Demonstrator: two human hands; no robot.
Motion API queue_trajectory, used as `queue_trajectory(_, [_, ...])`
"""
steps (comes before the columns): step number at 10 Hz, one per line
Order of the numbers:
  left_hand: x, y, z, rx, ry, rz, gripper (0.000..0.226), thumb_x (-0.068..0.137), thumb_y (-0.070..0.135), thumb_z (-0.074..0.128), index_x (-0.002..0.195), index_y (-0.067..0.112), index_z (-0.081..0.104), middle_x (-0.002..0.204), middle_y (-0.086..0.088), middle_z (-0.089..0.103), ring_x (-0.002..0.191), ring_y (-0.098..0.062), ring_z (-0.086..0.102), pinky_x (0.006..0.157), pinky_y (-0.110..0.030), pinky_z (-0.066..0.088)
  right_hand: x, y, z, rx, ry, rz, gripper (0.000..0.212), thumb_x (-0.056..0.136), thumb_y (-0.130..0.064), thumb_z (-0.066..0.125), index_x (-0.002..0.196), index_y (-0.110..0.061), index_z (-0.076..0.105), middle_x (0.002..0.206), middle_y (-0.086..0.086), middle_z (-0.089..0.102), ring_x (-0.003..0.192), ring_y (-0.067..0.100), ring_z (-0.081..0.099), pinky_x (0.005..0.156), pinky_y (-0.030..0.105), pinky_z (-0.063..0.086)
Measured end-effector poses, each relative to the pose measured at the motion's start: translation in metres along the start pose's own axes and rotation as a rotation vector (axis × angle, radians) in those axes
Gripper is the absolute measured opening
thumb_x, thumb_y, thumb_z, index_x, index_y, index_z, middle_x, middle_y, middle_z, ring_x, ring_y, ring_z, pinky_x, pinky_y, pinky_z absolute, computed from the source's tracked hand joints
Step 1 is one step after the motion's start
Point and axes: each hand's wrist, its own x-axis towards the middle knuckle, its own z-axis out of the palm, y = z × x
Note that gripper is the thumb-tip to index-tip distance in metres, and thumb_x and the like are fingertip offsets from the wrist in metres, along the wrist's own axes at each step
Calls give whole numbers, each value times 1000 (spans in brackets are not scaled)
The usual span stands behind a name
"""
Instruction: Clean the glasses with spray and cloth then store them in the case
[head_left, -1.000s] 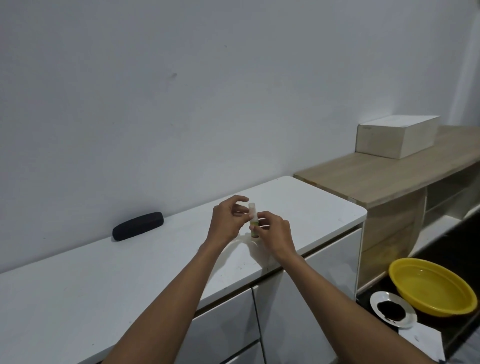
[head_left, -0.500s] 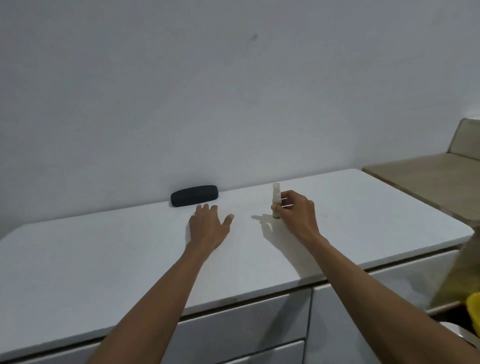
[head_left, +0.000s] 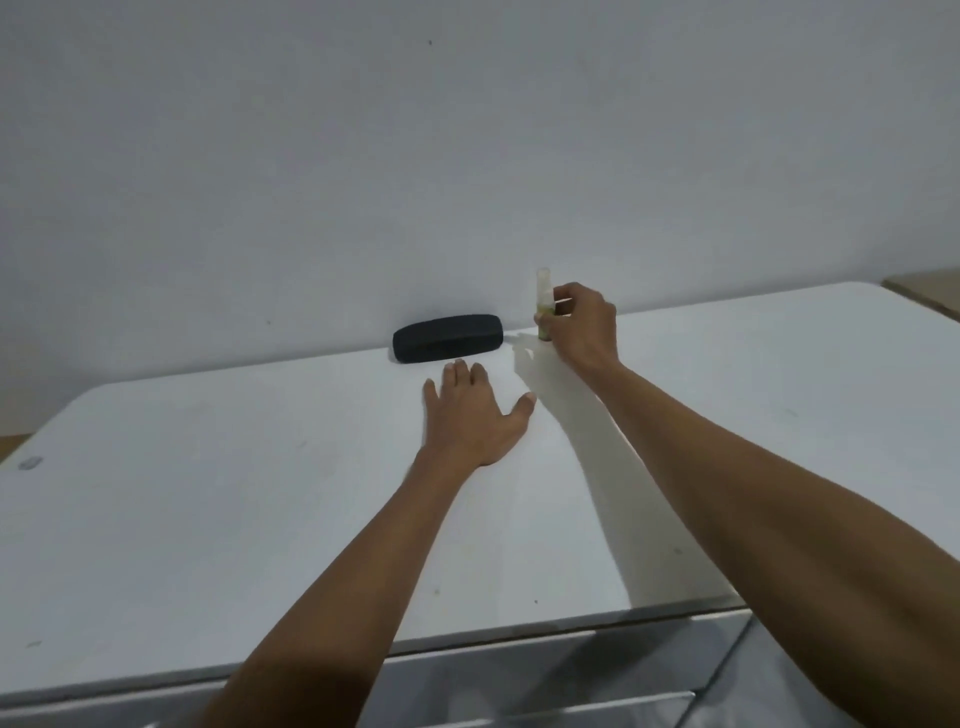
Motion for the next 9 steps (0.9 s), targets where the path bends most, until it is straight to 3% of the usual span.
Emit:
queue_trajectory(2, [5, 1, 1, 12, -5, -15, 95, 93, 76, 31, 159, 8, 23, 169, -14, 16, 158, -27, 9, 126, -54, 8, 24, 7, 31, -14, 1, 34, 31, 94, -14, 73, 124, -10, 69, 120, 9, 74, 99, 24, 68, 90, 31, 53])
queue_trajectory(3, [5, 0, 3, 13, 6, -23, 96, 92, 76, 31, 159, 8, 22, 169, -14, 16, 158, -27, 9, 126, -54, 8, 27, 11, 36, 19, 4, 72, 30, 93, -16, 73, 123, -13, 70, 116, 8, 75, 100, 27, 72, 96, 41, 58])
queue_trajectory(5, [5, -1, 4, 14, 30, -16, 96, 91, 76, 31, 158, 8, 27, 168, -14, 20, 158, -26, 12, 125, -54, 9, 22, 13, 30, 25, -41, 149, 59, 90, -22, 79, 143, -11, 56, 129, 13, 70, 117, 30, 67, 105, 40, 51])
queue_trajectory(6, [3, -2, 4, 12, 30, -18, 96, 91, 77, 32, 156, 8, 30, 167, -13, 23, 157, -26, 14, 125, -54, 11, 7, 9, 17, 19, -47, 153, 60, 91, -18, 78, 145, -9, 54, 136, 15, 67, 122, 30, 65, 106, 39, 50])
queue_trajectory(7, [-2, -1, -2, -12, 22, -28, 93, 92, 77, 31, 155, 8, 33, 166, -13, 26, 156, -26, 17, 124, -53, 12, -22, 1, -6, 19, -59, 140, 51, 92, -18, 74, 140, -9, 59, 130, 15, 70, 117, 27, 66, 98, 33, 50])
queue_trajectory(8, [-12, 3, -12, -91, 55, -13, 78, 97, 67, 39, 149, 10, 43, 159, -12, 41, 150, -26, 32, 123, -47, 20, -63, -11, -31, 74, -93, 102, 46, 93, -23, 74, 135, -12, 63, 123, 11, 73, 104, 21, 67, 87, 26, 46])
queue_trajectory(9, [-34, 1, -14, -334, 140, -79, 63, 97, 53, 56, 147, 15, 49, 149, -5, 55, 139, -23, 48, 117, -39, 37, -121, -11, -60, 134, -53, 71, 43, 94, -26, 73, 135, -18, 64, 124, 5, 72, 99, 13, 65, 86, 21, 45])
